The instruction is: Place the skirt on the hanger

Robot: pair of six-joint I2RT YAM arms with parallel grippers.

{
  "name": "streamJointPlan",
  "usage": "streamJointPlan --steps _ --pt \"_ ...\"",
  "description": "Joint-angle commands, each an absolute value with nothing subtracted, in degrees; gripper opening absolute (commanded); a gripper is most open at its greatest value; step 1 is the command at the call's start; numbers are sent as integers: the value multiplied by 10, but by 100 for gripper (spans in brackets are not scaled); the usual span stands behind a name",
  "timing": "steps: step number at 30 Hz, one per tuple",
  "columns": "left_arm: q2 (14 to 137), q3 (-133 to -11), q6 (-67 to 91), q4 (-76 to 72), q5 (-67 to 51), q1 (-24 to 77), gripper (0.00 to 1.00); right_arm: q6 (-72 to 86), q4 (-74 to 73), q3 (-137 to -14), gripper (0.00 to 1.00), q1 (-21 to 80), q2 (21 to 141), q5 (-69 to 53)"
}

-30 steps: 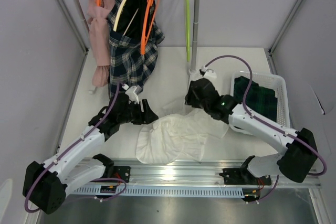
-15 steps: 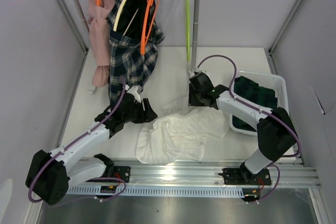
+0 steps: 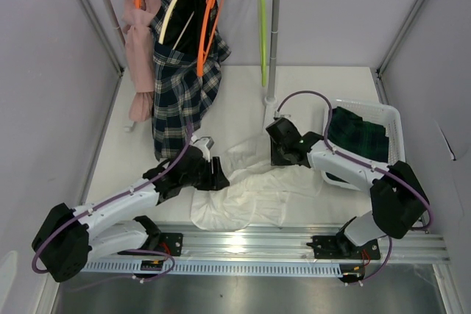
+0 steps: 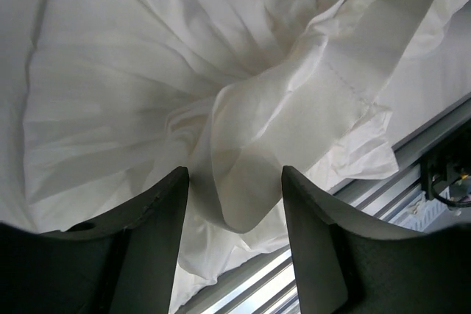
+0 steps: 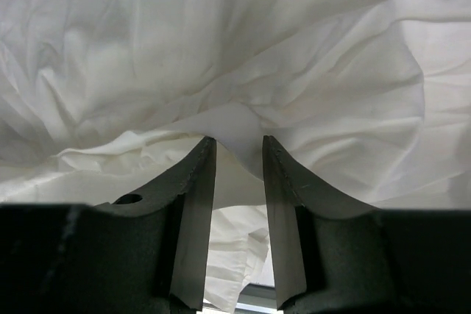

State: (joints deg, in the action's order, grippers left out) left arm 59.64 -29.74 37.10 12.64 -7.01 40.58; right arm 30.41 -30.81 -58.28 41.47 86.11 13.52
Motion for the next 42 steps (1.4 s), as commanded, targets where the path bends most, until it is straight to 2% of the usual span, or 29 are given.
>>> streamJointPlan --steps 1,6,9,12,17,24,35,39,42 --pt "593 -283 393 109 -51 419 57 319 -329 -574 35 432 820 163" --pt "594 -280 392 111 -41 424 49 326 -328 -567 28 436 818 164" --pt "599 -279 390 112 -40 425 40 328 -329 -564 20 444 821 168" --pt "589 -281 387 121 -28 425 22 330 -337 -562 13 447 814 176" --pt "576 -318 367 159 -4 425 1 330 -351 -577 6 448 789 184" --pt "570 -416 311 239 66 414 0 302 -386 -667 3 445 766 207" --pt "604 -623 213 316 35 315 0 222 -461 -927 2 416 815 224" --pt "609 -617 211 323 12 315 0 229 -473 -920 2 417 806 222" --pt "603 -566 223 309 -13 315 0 249 -463 -843 2 421 769 216"
